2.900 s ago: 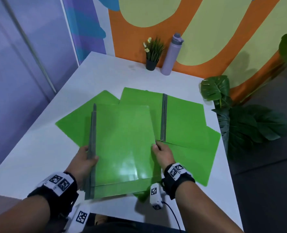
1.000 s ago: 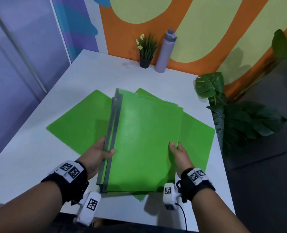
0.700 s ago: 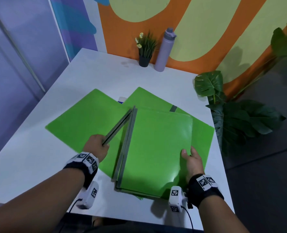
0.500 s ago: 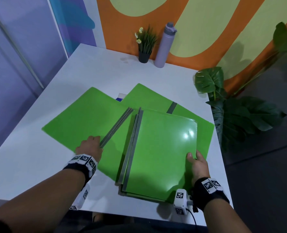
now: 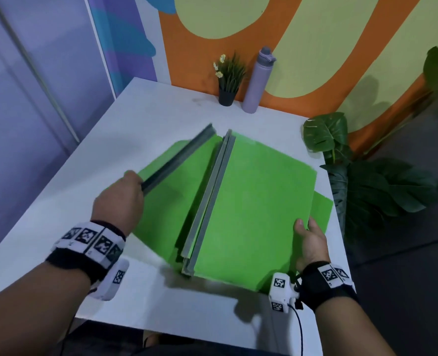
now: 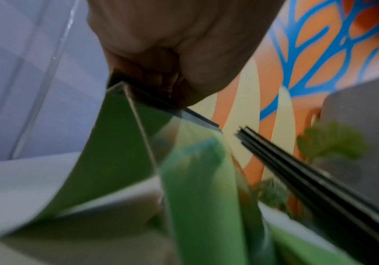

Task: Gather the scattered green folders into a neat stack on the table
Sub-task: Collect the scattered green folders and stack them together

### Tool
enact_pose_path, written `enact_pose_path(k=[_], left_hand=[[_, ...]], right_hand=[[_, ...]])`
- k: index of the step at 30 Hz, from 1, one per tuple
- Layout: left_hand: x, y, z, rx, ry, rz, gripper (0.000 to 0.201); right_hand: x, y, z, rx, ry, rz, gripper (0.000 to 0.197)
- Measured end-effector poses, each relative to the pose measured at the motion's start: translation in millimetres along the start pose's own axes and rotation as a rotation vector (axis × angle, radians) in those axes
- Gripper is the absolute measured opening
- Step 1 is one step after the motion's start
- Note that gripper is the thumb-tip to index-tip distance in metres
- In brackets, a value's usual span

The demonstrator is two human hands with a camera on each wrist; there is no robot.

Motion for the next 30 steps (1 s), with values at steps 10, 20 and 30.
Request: enact_pose_path(k=[10,20,30], left_hand=[[-48.0,25.5,-39.5,0.323,0.706,-0.309,0.029],[-109.2,68.1,-72.3,0.582,0.628,-0.604,0.036],[-97.2,69.2,-65.9,0.535,0.632,-0.548,0.024]], right_hand=[[-54.5,5.3,1.9,0.045,0.088,-0.115,0.061],[-95.9,-10.3,52.9,0.217,0.651,-0.243,0.036],[-73.0,-40.0,65.3,0.253,1.200,0.064,0.055]])
Point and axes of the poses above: each hand's wrist, its own y-axis away from the middle knuckle, its own x-axis out of the back of the hand, z = x × y, the point moved 1 cm from there along -y, towards the middle knuckle, and after that the axes turned 1 degree about -y, right-handed, at the moved point
